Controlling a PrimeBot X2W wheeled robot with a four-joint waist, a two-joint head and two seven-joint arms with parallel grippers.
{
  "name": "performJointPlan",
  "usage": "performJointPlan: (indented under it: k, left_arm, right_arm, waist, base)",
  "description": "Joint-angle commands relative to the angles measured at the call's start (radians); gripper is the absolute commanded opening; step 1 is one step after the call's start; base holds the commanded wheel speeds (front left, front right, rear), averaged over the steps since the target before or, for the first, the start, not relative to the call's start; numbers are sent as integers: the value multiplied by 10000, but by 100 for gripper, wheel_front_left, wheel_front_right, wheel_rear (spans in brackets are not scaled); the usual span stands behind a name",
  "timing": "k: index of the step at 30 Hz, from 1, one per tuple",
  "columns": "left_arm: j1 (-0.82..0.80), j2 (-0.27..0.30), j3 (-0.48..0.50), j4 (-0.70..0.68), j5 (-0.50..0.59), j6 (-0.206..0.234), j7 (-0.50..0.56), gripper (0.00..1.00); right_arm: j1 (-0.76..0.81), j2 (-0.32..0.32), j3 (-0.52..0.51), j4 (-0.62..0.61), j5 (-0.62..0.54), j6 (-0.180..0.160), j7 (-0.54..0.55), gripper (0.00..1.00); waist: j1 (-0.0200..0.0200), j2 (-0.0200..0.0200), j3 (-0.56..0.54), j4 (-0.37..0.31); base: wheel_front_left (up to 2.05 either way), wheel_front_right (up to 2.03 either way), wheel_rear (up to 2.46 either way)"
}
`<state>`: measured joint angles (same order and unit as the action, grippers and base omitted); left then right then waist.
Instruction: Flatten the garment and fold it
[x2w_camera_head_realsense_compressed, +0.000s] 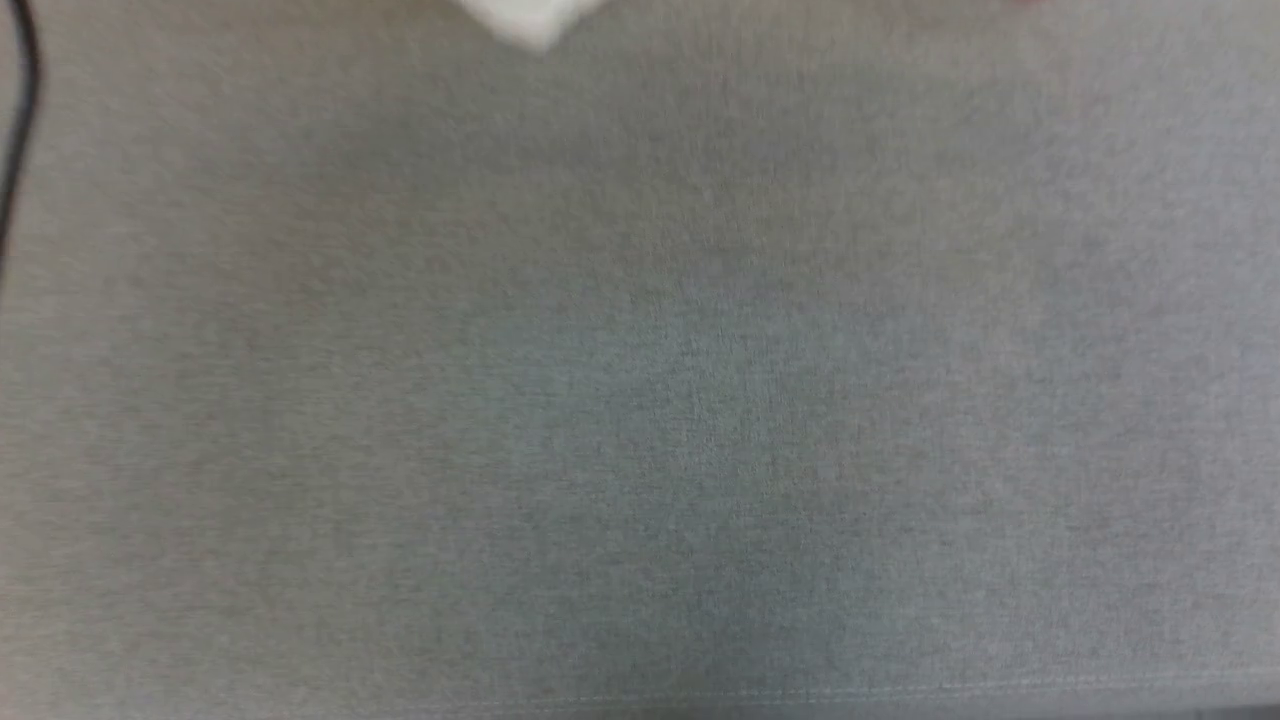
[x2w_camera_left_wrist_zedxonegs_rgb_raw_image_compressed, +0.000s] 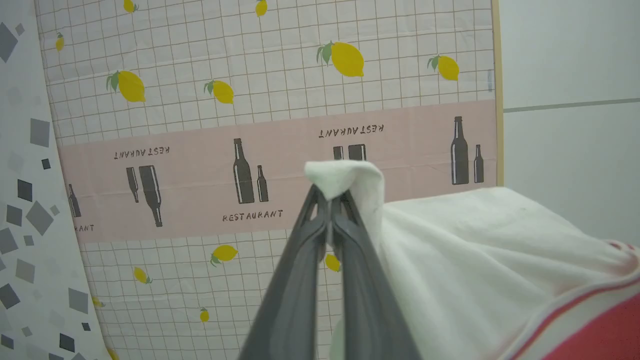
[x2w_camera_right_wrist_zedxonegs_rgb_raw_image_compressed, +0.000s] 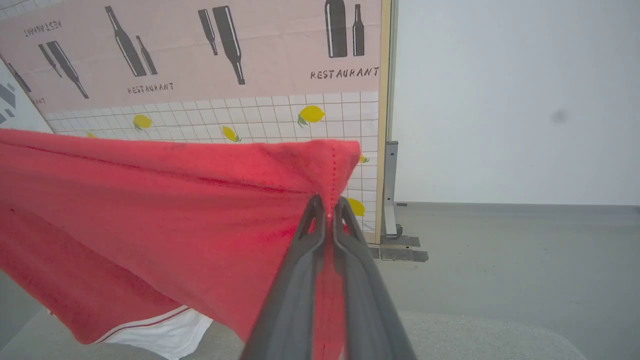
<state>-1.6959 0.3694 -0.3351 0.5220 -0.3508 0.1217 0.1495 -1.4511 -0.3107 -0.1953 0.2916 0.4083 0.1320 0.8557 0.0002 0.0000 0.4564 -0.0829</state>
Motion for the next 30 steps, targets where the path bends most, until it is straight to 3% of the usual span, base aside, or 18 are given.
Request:
performJointPlan:
  k: [1, 9, 16, 22, 30]
  left_arm:
    - [-474, 69, 41, 223, 130, 105, -265, 0]
    - [-1288, -17, 78, 1085, 261, 216, -1196, 0]
    - [-894, -300, 183, 1810, -100, 95, -1906, 0]
    - [430, -648, 378, 2379, -701, -243, -2842, 0]
    - [3506, -992, 436, 2438, -1340, -821, -3824, 0]
  right_arm:
    - [-491, 70, -19, 310, -207, -13, -366, 0]
    - [-1673, 228, 330, 1514, -569, -13, -1639, 0]
    - [-1375, 66, 707, 2036, -39, -13, -2152, 0]
    - [89, -262, 1573, 1854, 1016, -13, -2701, 0]
    - [3201, -773, 2683, 1178, 2640, -13, -3621, 0]
  waist:
    - [-2, 0, 1194, -366]
    - [-2, 0, 2276, -311]
    - [-2, 0, 2829, 30]
    - [-2, 0, 2540, 351]
    - [-2, 0, 1058, 761]
  base:
    - [0, 0, 0]
    - [0, 0, 0]
    - [0, 0, 0]
    - [0, 0, 0]
    - [0, 0, 0]
